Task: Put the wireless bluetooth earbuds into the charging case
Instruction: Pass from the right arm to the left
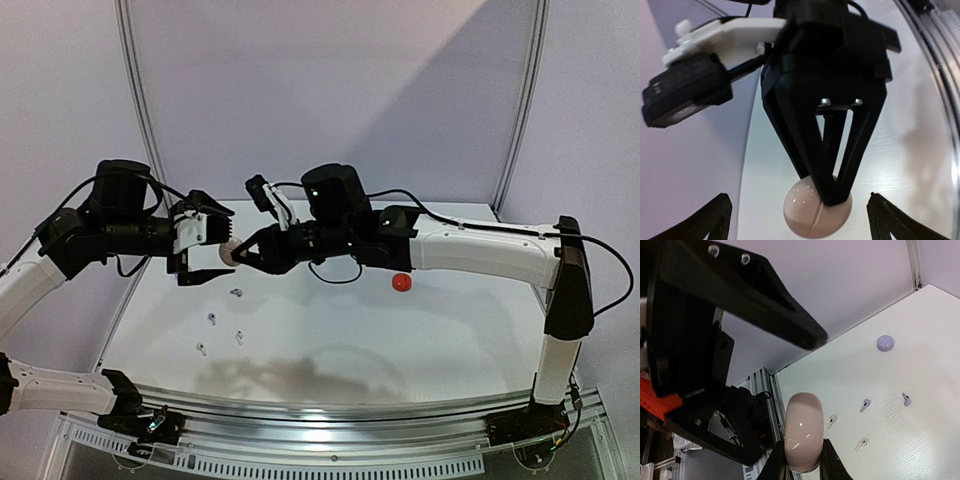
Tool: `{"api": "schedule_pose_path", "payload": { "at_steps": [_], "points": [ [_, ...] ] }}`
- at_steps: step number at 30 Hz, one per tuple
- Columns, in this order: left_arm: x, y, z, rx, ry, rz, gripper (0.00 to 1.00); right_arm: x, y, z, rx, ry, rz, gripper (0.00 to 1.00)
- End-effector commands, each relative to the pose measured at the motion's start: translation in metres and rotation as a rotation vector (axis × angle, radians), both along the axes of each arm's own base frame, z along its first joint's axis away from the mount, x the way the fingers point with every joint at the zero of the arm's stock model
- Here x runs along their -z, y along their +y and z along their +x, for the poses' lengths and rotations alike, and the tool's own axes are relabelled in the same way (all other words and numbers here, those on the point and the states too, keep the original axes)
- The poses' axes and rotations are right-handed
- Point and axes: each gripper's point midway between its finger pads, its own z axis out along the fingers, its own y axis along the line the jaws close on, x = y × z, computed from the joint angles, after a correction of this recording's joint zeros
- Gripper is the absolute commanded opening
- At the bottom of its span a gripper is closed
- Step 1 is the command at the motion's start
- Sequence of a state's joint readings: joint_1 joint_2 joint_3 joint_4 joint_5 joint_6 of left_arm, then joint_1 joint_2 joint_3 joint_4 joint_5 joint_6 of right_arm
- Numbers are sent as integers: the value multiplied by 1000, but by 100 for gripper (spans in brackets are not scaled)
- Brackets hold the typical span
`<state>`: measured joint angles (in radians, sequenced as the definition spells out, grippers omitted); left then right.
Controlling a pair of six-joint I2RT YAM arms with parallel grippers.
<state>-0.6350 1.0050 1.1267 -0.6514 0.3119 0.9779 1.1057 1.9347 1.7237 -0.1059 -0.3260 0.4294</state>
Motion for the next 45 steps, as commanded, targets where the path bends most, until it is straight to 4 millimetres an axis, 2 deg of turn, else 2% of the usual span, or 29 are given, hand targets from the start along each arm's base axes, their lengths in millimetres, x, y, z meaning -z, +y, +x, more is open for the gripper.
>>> {"api": "schedule_pose_path", "payload": {
  "at_steps": [1,2,3,7,12,14,19,22,30,37,39,43,44,45],
  "points": [
    [-30,-3,-65,181,380,-241,96,-57,-26,-29,-130,-216,119,0],
    [-35,-2,-75,205,451,-288,96,-58,-31,-35,-156,-255,130,0],
    [-41,-3,-82,219,516,-338,95,-74,-38,-41,-174,-313,173,0],
    [-64,-5,-85,226,628,-525,89,-106,-52,-53,-206,-408,233,0],
    [-78,-7,-80,215,691,-639,69,-119,-52,-57,-212,-432,247,0],
    [-83,-9,-77,213,697,-661,63,-124,-52,-57,-207,-439,252,0],
    [-93,-15,-70,215,688,-714,55,-130,-48,-61,-206,-474,251,0],
    [-91,-22,-72,239,721,-723,51,-135,-44,-64,-214,-491,257,0],
    [-94,-30,-80,298,724,-715,41,-124,-37,-63,-225,-488,205,0],
    [-96,-31,-82,314,734,-722,42,-120,-36,-61,-227,-491,192,0],
    [-96,-31,-82,315,736,-721,36,-120,-35,-61,-227,-492,194,0],
    [-96,-31,-83,317,738,-719,13,-121,-35,-61,-226,-494,197,0],
    [-96,-31,-83,317,737,-718,4,-121,-35,-60,-226,-494,197,0],
    [-96,-31,-83,318,736,-718,0,-120,-34,-61,-228,-493,197,0]
  ]
}}
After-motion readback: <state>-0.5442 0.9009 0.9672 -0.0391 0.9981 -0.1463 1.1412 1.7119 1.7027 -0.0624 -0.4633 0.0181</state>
